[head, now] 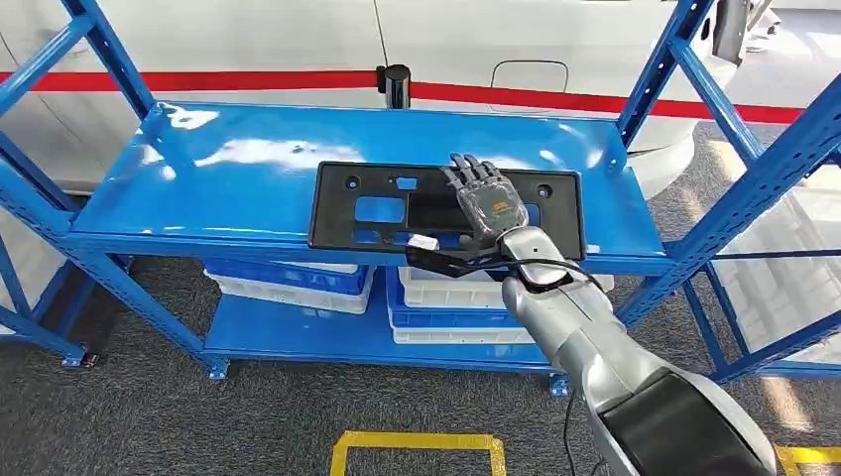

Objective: Take the parts from the cabinet and place them on the table.

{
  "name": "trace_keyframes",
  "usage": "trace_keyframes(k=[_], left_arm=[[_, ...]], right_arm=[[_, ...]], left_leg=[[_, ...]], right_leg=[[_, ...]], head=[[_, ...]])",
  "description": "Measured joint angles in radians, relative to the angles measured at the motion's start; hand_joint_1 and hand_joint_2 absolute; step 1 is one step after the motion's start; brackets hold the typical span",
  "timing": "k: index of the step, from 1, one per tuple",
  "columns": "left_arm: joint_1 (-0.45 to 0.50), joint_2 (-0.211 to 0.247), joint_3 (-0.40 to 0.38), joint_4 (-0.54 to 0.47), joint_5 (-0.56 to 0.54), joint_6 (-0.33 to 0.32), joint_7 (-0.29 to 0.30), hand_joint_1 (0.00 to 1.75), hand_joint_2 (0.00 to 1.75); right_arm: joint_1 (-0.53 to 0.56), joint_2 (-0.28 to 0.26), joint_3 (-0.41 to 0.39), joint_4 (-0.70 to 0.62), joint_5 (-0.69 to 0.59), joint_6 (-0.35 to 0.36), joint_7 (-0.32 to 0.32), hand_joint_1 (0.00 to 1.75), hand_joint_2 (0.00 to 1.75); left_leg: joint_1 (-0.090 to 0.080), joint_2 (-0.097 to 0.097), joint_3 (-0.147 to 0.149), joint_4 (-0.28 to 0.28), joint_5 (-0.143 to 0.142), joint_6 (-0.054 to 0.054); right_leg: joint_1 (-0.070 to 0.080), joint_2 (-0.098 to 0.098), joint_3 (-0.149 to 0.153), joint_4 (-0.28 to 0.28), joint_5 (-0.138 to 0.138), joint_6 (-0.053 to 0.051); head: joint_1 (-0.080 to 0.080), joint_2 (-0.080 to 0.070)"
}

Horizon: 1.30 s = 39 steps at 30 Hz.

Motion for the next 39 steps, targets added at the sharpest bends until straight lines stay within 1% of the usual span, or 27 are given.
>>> trace_keyframes(k=[8, 13, 17, 19, 29, 35, 38, 39], left_arm=[[0.000, -0.001, 0.001, 0.000, 0.006, 0.000, 0.001, 0.00, 0.00], [0.000, -0.003, 0.003, 0.000, 0.003, 0.000, 0.010, 0.00, 0.00], [0.000, -0.003, 0.007, 0.000, -0.002, -0.004, 0.006, 0.00, 0.00], [0.000, -0.004, 0.008, 0.000, -0.002, -0.007, 0.003, 0.00, 0.00], [0.000, -0.006, 0.013, 0.000, -0.002, -0.008, 0.002, 0.00, 0.00], [0.000, -0.006, 0.015, 0.000, -0.002, -0.008, 0.002, 0.00, 0.00], [0.000, -0.006, 0.016, 0.000, -0.002, -0.008, 0.002, 0.00, 0.00], [0.000, -0.006, 0.018, 0.000, -0.001, -0.008, 0.002, 0.00, 0.00]], right_arm=[[0.000, 0.006, 0.000, 0.000, 0.004, -0.002, -0.013, 0.00, 1.75], [-0.007, 0.012, -0.003, 0.000, 0.012, -0.039, -0.020, 0.00, 1.75], [-0.030, 0.014, -0.010, -0.016, 0.021, -0.090, -0.027, 0.00, 1.75], [-0.047, 0.014, -0.012, -0.025, 0.022, -0.104, -0.028, 0.00, 1.75], [-0.064, 0.014, -0.017, -0.048, 0.022, -0.109, -0.030, 0.00, 1.75], [-0.089, 0.012, -0.038, -0.072, 0.011, -0.157, -0.047, 0.00, 1.75], [-0.119, 0.002, -0.053, -0.103, 0.011, -0.152, -0.053, 0.00, 1.75], [-0.129, -0.002, -0.060, -0.116, 0.019, -0.133, -0.054, 0.00, 1.75]], left_leg=[[0.000, 0.000, 0.000, 0.000, 0.000, 0.000], [0.000, 0.000, 0.000, 0.000, 0.000, 0.000], [0.000, 0.000, 0.000, 0.000, 0.000, 0.000], [0.000, 0.000, 0.000, 0.000, 0.000, 0.000], [0.000, 0.000, 0.000, 0.000, 0.000, 0.000], [0.000, 0.000, 0.000, 0.000, 0.000, 0.000], [0.000, 0.000, 0.000, 0.000, 0.000, 0.000], [0.000, 0.000, 0.000, 0.000, 0.000, 0.000]], right_leg=[[0.000, 0.000, 0.000, 0.000, 0.000, 0.000], [0.000, 0.000, 0.000, 0.000, 0.000, 0.000], [0.000, 0.000, 0.000, 0.000, 0.000, 0.000], [0.000, 0.000, 0.000, 0.000, 0.000, 0.000], [0.000, 0.000, 0.000, 0.000, 0.000, 0.000], [0.000, 0.000, 0.000, 0.000, 0.000, 0.000], [0.000, 0.000, 0.000, 0.000, 0.000, 0.000], [0.000, 0.000, 0.000, 0.000, 0.000, 0.000]], head=[[0.000, 0.000], [0.000, 0.000], [0.000, 0.000], [0.000, 0.000], [0.000, 0.000], [0.000, 0.000], [0.000, 0.000], [0.000, 0.000]])
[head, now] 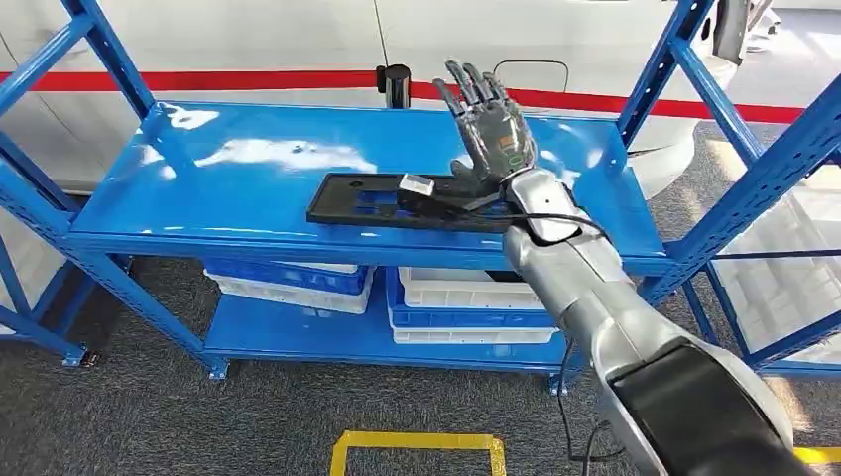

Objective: Take the parts from the cabinet and place them on the table.

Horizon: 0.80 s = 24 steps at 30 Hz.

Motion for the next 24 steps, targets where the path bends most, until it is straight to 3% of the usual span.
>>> trace_keyframes(k=[3, 11, 19, 24], left_arm=[[0.000, 0.000, 0.013, 0.000, 0.017, 0.006, -0.004, 0.00, 0.00], [0.001, 0.003, 0.040, 0.000, 0.021, 0.010, -0.006, 0.00, 0.00], [0.003, 0.008, 0.059, 0.000, 0.022, 0.006, -0.026, 0.00, 0.00], [0.003, 0.009, 0.074, 0.000, 0.022, 0.001, -0.027, 0.00, 0.00]], right_arm=[[-0.018, -0.019, -0.005, -0.043, 0.022, 0.072, -0.008, 0.00, 1.75], [-0.013, -0.082, -0.024, -0.139, -0.013, 0.153, -0.053, 0.00, 1.75], [0.061, -0.244, -0.053, -0.362, -0.273, 0.400, -0.151, 0.00, 1.75], [0.136, -0.345, -0.053, -0.479, -0.367, 0.462, -0.177, 0.00, 1.75]], left_leg=[[0.000, 0.000, 0.000, 0.000, 0.000, 0.000], [0.000, 0.000, 0.000, 0.000, 0.000, 0.000], [-0.001, -0.001, 0.000, 0.000, 0.000, 0.000], [-0.001, -0.001, 0.000, 0.000, 0.000, 0.000]], right_leg=[[0.000, 0.000, 0.000, 0.000, 0.000, 0.000], [0.000, 0.000, 0.000, 0.000, 0.000, 0.000], [0.000, -0.001, 0.000, -0.001, 0.000, 0.000], [0.000, -0.001, 0.000, 0.000, 0.000, 0.000]], head=[[0.000, 0.000], [0.000, 0.000], [0.000, 0.000], [0.000, 0.000]])
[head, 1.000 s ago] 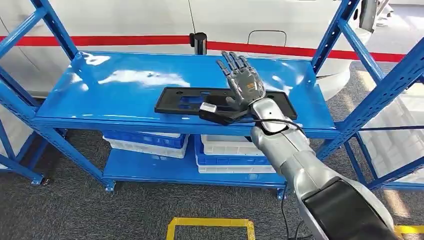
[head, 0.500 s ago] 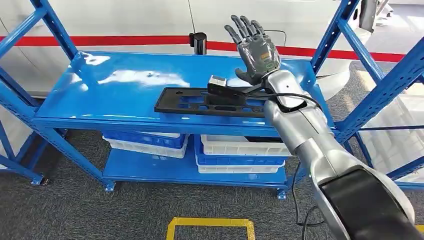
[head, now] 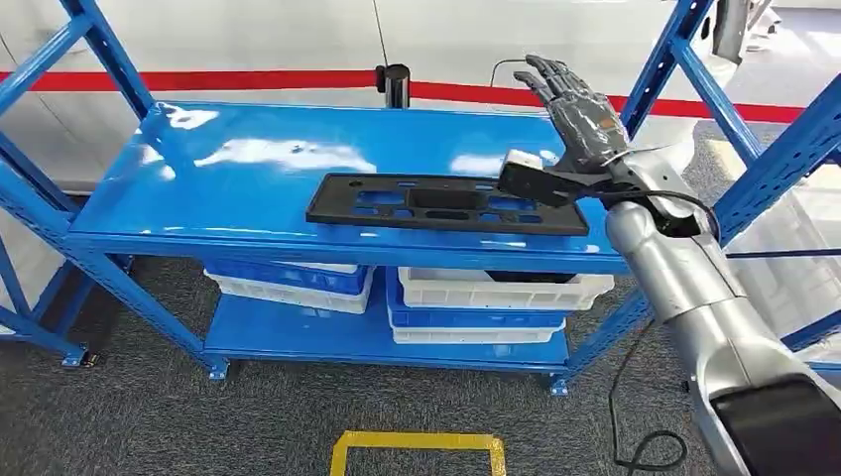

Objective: Take the parts from the cabinet and place them on the table.

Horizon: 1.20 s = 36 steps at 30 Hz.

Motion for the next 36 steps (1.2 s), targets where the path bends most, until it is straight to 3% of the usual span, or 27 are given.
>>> trace_keyframes(k=[10, 17, 25, 36], left_arm=[[0.000, 0.000, 0.010, 0.000, -0.001, 0.000, 0.000, 0.00, 0.00], [0.000, 0.001, 0.034, 0.000, -0.011, -0.001, 0.002, 0.00, 0.00], [0.000, 0.000, 0.040, 0.000, -0.025, -0.003, -0.004, 0.00, 0.00], [0.000, 0.000, 0.043, 0.000, -0.031, -0.006, -0.003, 0.00, 0.00]], right_arm=[[0.053, -0.083, 0.006, -0.101, -0.040, 0.012, -0.001, 0.00, 1.75], [0.205, -0.173, 0.018, -0.221, -0.034, 0.006, 0.001, 0.00, 1.75], [0.396, -0.183, 0.039, -0.286, 0.070, -0.061, 0.035, 0.00, 1.75], [0.552, -0.202, 0.051, -0.390, 0.131, -0.044, 0.055, 0.00, 1.75]], left_leg=[[0.001, -0.001, 0.000, 0.000, 0.000, 0.000], [-0.001, 0.000, 0.000, -0.001, 0.000, 0.000], [0.001, 0.000, 0.000, -0.001, 0.000, 0.000], [0.000, 0.000, 0.000, -0.001, 0.000, 0.000]], right_leg=[[0.000, -0.002, 0.000, 0.000, 0.000, 0.000], [0.000, -0.001, 0.000, -0.001, 0.000, 0.000], [0.001, -0.002, 0.000, 0.000, 0.000, 0.000], [0.001, -0.002, 0.000, -0.001, 0.000, 0.000]], head=[[0.000, 0.000], [0.000, 0.000], [0.000, 0.000], [0.000, 0.000]])
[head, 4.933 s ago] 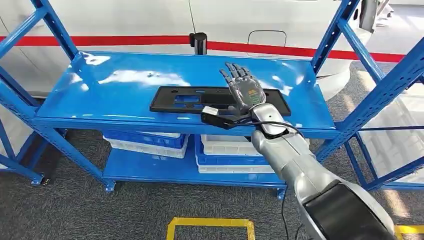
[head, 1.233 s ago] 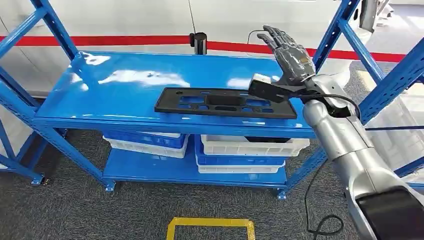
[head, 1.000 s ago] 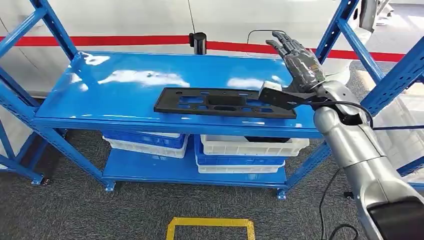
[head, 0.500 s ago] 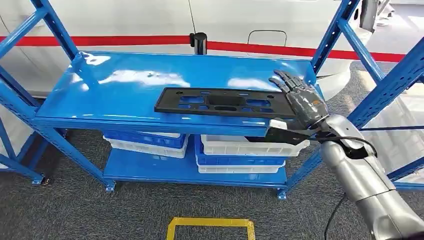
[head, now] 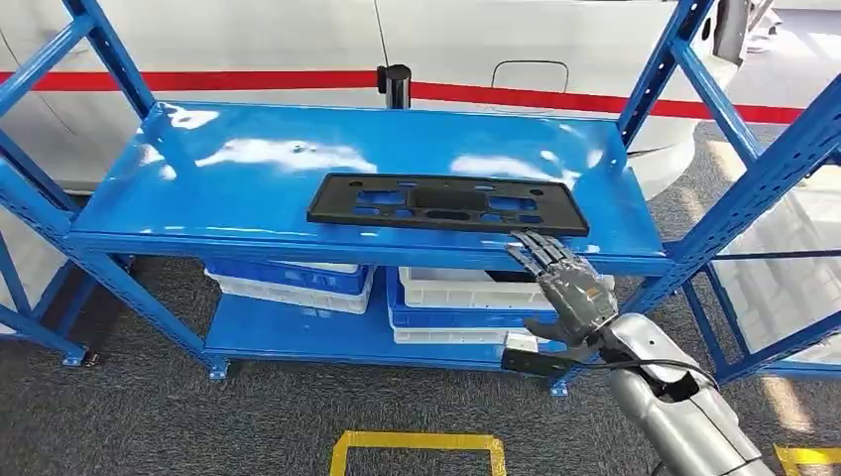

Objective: Take the parts from the cabinet and place them on the table.

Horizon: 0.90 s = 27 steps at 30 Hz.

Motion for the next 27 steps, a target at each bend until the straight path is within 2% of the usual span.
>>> trace_keyframes(k=[6, 10, 14, 21, 27], left_arm=[[0.000, 0.000, 0.007, 0.000, -0.009, -0.006, 0.000, 0.00, 0.00], [-0.002, -0.001, 0.008, 0.000, -0.013, -0.005, 0.001, 0.00, 0.00], [-0.002, -0.003, 0.008, 0.000, -0.013, -0.005, 0.002, 0.00, 0.00], [-0.002, -0.003, 0.013, 0.000, -0.014, -0.005, 0.003, 0.00, 0.00], [-0.003, -0.006, 0.017, 0.000, -0.014, -0.001, 0.003, 0.00, 0.00]], right_arm=[[0.011, 0.004, 0.014, -0.001, 0.067, -0.029, 0.009, 0.00, 1.75], [-0.020, 0.043, 0.029, 0.015, 0.111, -0.072, 0.018, 0.00, 1.75], [-0.070, 0.073, 0.043, 0.039, 0.118, -0.075, 0.018, 0.00, 1.75], [-0.088, 0.094, 0.051, 0.058, 0.122, -0.094, 0.023, 0.00, 1.75], [-0.160, 0.143, 0.065, 0.094, 0.144, -0.111, 0.030, 0.00, 1.75]], left_leg=[[0.000, 0.000, 0.000, 0.000, 0.000, 0.000], [0.000, 0.001, 0.000, 0.000, 0.000, 0.000], [0.000, 0.000, 0.000, 0.000, 0.000, 0.000], [0.000, 0.000, -0.001, 0.000, 0.000, 0.000], [0.000, 0.001, 0.000, 0.000, 0.000, 0.000]], right_leg=[[0.000, 0.000, 0.001, 0.000, 0.000, 0.000], [0.000, 0.002, 0.000, 0.001, 0.000, 0.000], [0.000, 0.000, 0.000, 0.000, 0.000, 0.000], [0.000, 0.000, 0.001, 0.001, 0.000, 0.000], [0.000, 0.000, 0.000, 0.001, 0.000, 0.000]], head=[[0.000, 0.000], [0.000, 0.000], [0.000, 0.000], [0.000, 0.000], [0.000, 0.000]])
